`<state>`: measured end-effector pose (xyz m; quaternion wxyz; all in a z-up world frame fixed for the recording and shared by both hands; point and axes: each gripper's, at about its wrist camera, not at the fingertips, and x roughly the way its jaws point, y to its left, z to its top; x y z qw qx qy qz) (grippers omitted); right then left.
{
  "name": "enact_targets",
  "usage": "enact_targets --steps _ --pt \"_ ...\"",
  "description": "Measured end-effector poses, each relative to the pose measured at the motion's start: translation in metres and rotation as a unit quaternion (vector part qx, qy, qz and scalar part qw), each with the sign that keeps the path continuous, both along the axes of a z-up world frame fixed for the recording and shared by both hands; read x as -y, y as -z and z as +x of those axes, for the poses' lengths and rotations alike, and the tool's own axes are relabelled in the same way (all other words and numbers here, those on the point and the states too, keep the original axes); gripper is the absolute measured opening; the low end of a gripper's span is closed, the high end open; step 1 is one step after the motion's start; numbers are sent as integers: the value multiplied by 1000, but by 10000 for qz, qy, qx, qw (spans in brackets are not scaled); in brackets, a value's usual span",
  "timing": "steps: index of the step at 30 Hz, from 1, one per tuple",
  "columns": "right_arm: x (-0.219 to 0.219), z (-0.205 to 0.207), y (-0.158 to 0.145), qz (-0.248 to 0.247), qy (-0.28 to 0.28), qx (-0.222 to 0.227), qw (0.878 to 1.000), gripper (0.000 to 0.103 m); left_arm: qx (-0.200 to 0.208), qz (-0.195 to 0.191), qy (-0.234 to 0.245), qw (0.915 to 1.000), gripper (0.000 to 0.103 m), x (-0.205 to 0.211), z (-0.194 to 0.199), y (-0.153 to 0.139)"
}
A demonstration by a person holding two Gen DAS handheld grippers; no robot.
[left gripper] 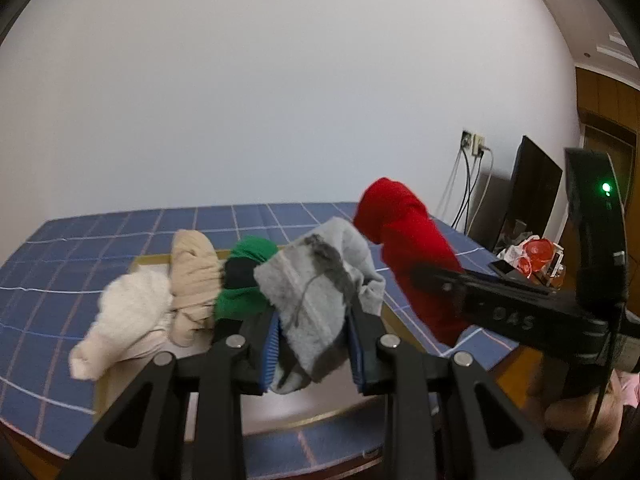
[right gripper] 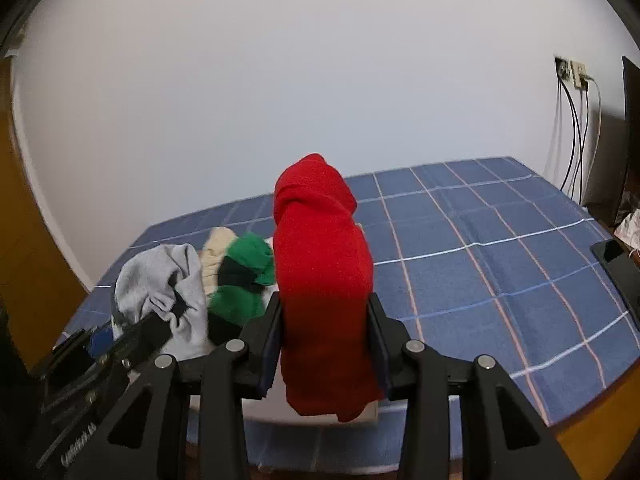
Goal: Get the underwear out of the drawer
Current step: 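Lift the grey sock and red underwear out of the drawer over the tray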
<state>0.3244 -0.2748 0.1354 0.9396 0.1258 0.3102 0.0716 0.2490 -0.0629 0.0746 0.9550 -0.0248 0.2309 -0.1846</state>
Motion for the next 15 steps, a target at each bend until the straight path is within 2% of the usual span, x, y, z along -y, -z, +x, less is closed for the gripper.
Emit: enact_targets --steps 4,15 --pt "-3 22 9 -39 68 -132 9999 41 -126 -11 -4 9999 27 15 22 15" --pt "-11 85 33 -332 1 -715 9969 41 -905 71 -99 9958 27 39 68 46"
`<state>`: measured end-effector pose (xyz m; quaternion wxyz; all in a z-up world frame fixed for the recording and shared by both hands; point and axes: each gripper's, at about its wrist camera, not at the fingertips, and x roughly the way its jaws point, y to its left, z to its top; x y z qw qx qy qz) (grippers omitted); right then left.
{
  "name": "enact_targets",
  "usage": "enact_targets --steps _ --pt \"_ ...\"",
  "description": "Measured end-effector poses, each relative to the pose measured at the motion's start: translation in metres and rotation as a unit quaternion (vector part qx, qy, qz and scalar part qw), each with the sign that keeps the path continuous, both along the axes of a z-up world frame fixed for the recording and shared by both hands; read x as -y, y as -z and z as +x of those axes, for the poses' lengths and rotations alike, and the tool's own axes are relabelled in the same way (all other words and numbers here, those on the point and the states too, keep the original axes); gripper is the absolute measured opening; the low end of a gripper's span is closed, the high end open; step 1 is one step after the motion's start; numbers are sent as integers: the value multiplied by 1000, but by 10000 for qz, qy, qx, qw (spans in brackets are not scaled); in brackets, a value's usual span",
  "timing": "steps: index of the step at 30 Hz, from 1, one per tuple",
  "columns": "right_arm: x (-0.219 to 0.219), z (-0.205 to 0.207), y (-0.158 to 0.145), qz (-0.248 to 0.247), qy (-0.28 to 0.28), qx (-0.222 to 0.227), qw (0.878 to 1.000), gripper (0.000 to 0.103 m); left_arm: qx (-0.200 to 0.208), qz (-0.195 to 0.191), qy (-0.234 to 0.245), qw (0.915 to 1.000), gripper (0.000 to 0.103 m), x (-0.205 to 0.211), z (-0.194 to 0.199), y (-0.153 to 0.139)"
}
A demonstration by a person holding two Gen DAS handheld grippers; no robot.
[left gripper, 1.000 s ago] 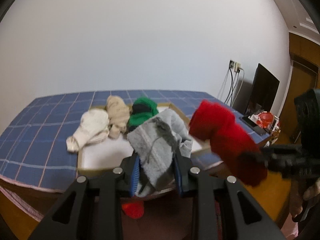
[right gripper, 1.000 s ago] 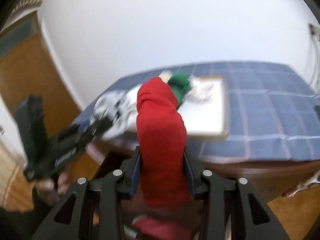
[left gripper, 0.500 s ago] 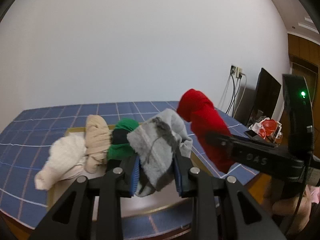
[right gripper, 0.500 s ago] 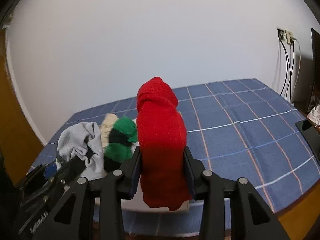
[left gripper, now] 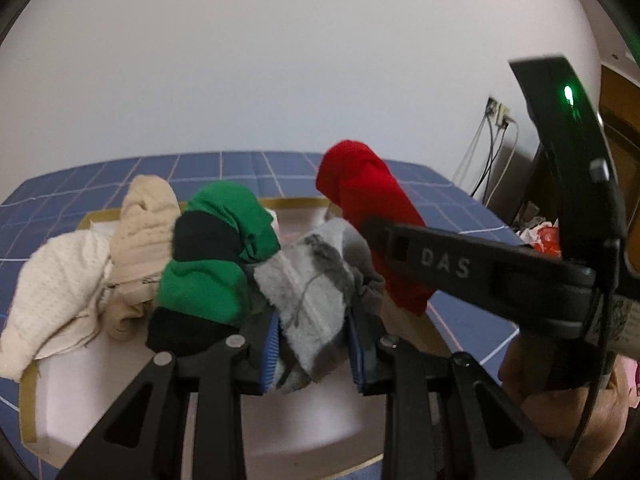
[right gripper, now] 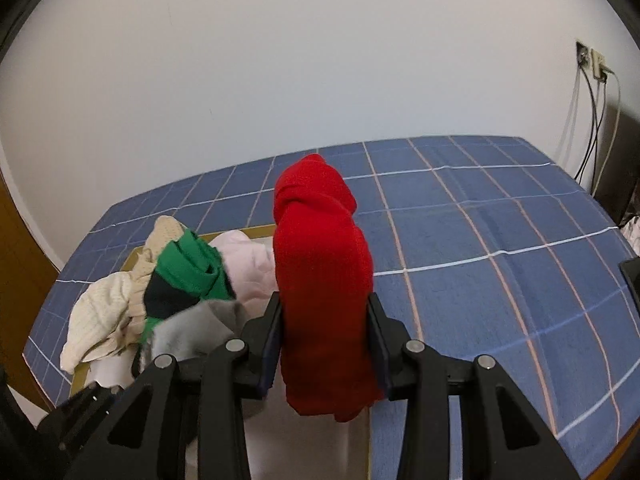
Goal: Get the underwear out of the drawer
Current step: 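Lift the grey sock and red underwear out of the drawer over the tray, then open both tools to drop the grey and red items into the tray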
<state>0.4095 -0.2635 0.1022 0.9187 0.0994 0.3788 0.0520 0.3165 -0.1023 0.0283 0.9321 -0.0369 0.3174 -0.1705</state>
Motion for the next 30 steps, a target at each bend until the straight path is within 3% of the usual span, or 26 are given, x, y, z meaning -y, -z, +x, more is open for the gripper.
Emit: enact_targets --steps 8,11,13,16,21,24,26,30 --pt "-7 31 17 -201 -113 -306 9993 41 -639 101 -244 9976 27 6 32 24" --pt "-10 45 27 -342 -179 -439 9983 41 -626 232 -257 9974 27 9 34 27" --pt "-8 54 38 -181 -215 -708 9971 42 -745 294 -326 9963 28 11 36 29" --pt "-7 57 37 -132 -251 -727 9969 42 -827 354 -361 9953 30 14 41 30" --pt "-12 57 37 -285 -290 -740 9964 47 -830 572 -424 9940 44 20 43 37" --pt "-12 55 36 -153 -365 -708 9967 57 -955 608 -338 9930 63 23 43 36" --pt "-11 53 38 -54 -454 -681 9966 64 -1093 564 -285 9920 76 22 44 35" --pt "-4 44 36 300 -435 -637 9966 68 -1215 320 -294 9916 87 16 44 35"
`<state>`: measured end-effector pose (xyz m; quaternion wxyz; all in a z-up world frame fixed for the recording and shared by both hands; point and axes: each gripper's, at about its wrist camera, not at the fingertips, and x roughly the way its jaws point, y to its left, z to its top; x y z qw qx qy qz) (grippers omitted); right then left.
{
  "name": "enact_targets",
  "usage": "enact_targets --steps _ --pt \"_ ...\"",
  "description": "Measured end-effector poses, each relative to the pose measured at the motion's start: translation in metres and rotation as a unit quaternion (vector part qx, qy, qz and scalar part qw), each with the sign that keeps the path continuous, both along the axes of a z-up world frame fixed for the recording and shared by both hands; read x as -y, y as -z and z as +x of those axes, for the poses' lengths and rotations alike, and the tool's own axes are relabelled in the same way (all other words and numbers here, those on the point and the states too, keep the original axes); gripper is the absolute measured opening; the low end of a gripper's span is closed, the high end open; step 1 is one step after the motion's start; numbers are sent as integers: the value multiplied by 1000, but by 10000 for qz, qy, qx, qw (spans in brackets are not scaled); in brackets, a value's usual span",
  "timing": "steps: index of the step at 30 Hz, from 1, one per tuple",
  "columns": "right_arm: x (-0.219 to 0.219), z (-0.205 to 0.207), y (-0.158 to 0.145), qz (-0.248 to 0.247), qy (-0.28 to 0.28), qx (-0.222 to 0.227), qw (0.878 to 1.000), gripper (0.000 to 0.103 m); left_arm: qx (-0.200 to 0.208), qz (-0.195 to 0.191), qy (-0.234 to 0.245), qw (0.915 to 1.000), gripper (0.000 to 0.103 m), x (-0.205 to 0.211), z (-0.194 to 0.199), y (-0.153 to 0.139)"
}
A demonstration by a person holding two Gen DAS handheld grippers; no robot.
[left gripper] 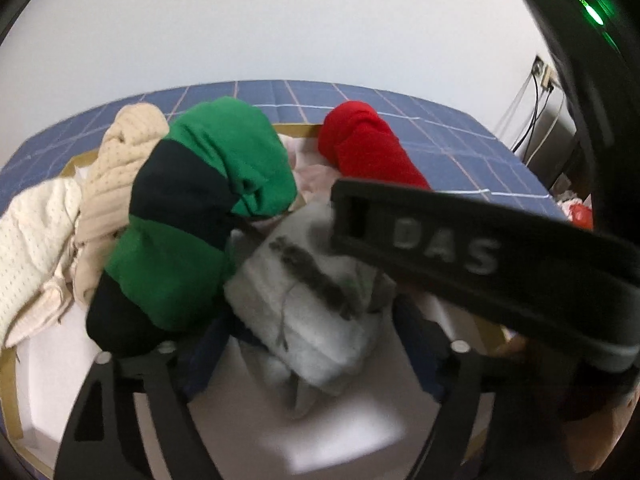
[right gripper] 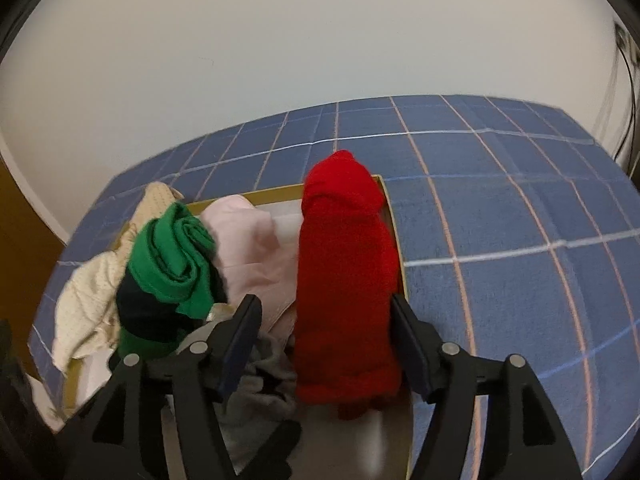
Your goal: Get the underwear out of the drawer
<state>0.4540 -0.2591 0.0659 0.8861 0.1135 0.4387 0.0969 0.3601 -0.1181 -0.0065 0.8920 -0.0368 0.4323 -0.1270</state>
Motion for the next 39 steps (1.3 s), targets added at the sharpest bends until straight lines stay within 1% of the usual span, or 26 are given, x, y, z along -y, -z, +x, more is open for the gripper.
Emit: enact_targets --steps 2,5,7,9,12,14,18,21,24,27,32,39 --pt "9 -10 -4 353 34 60 9994 70 -81 -108 -35 9999 94 -6 -3 -1" --pt "15 -24 -12 582 -17 288 9979 71 -110 -287 -152 9994 97 -18 -12 -7" --pt "19 -36 -18 688 -57 435 9967 71 -28 -319 -216 9993 99 -21 -19 -12" --pt "20 -46 -22 838 -48 495 9952 71 117 -181 -247 9995 99 -26 -30 -17" --pt "24 -64 -26 1005 -50 555 9934 71 406 270 -252 9985 99 -23 -46 -22" --pt "25 -78 -28 1077 -99 587 9924 71 492 481 -239 9973 99 -22 -54 -23" --pt "26 -107 -31 1231 -101 627 9904 71 655 584 -224 9959 99 -27 -72 -28" --pt "28 -130 -31 1383 -155 636 9882 71 879 649 -187 9938 99 -29 -93 -32" --pt "25 -152 -31 1352 -242 584 9888 71 1017 820 -109 9914 99 -28 -108 -32" --pt "21 -164 -29 1268 -259 571 9899 71 1048 923 -28 9902 99 -23 -123 -32" --pt "15 -186 -26 1072 -206 612 9921 71 965 857 -24 9916 99 -26 -140 -31" --pt "14 -220 -20 760 -103 671 9948 71 935 805 -141 9923 99 -42 -163 -22"
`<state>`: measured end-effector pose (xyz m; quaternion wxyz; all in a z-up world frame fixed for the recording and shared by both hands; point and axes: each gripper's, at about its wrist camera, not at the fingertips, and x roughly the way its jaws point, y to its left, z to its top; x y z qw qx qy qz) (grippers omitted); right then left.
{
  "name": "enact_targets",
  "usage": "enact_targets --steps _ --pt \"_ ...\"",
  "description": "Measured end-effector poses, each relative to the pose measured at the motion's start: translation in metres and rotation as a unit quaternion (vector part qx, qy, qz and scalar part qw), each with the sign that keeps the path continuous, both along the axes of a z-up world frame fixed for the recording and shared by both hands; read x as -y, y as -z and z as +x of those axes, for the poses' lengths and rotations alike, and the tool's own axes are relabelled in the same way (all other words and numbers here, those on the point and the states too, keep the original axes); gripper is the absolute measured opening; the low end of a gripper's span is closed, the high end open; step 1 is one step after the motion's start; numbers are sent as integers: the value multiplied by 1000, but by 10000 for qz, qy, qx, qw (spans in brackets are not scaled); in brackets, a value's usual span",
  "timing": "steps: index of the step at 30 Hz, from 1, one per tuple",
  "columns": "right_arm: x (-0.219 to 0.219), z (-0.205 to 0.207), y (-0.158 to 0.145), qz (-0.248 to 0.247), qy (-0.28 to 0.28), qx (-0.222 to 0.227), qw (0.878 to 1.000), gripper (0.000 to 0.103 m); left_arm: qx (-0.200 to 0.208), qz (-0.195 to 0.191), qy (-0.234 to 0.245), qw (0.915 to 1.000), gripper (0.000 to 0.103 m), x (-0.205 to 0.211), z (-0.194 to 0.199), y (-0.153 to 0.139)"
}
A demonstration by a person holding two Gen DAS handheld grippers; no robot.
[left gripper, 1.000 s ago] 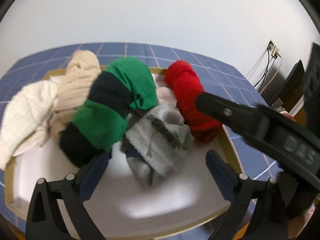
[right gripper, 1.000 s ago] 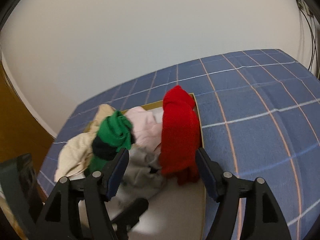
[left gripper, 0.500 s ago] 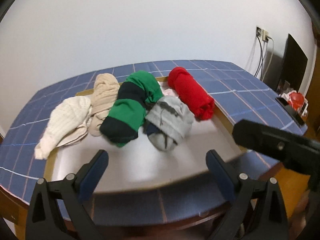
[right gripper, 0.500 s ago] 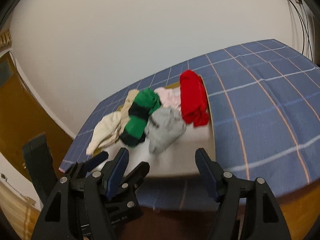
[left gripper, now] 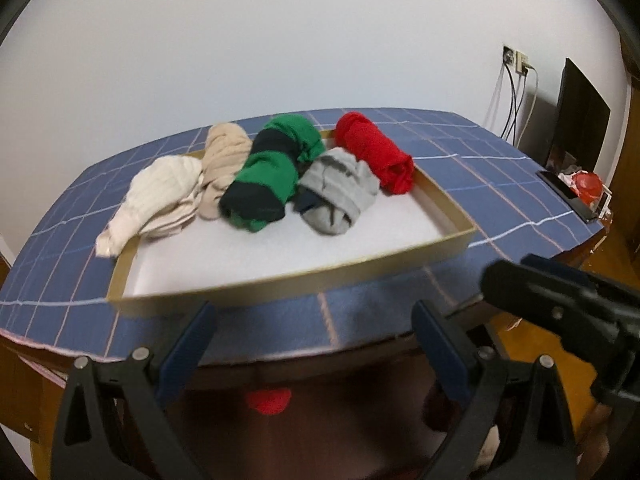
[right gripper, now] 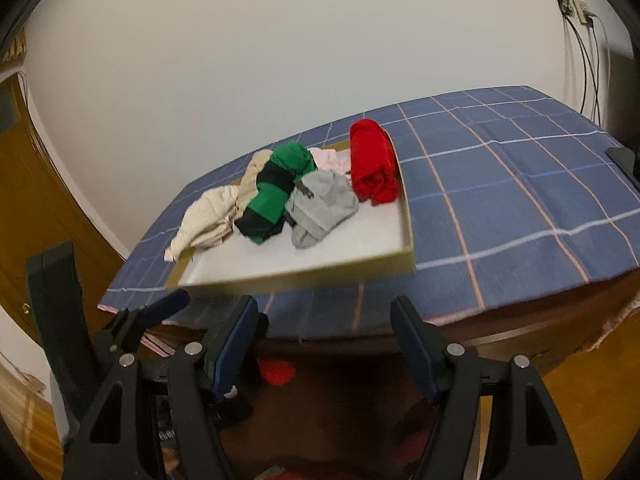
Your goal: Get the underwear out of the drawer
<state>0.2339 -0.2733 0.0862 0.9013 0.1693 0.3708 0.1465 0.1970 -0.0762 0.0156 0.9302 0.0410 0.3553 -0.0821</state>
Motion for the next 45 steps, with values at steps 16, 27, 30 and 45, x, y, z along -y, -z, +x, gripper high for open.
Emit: enact_targets --steps 16,27,30,45 --pt "-6 -75 13 -270 134 157 9994 71 100 157 113 9998 100 -12 -49 15" --pt "-2 -110 23 -391 187 137 9990 71 64 245 226 9994 100 -19 -76 24" --pt "-1 -117 26 -421 164 100 9989 71 71 285 300 9991 100 -20 -84 27" --pt "-5 -141 42 -600 -188 -315 9975 71 -258 750 389 9961 100 -34 -105 55"
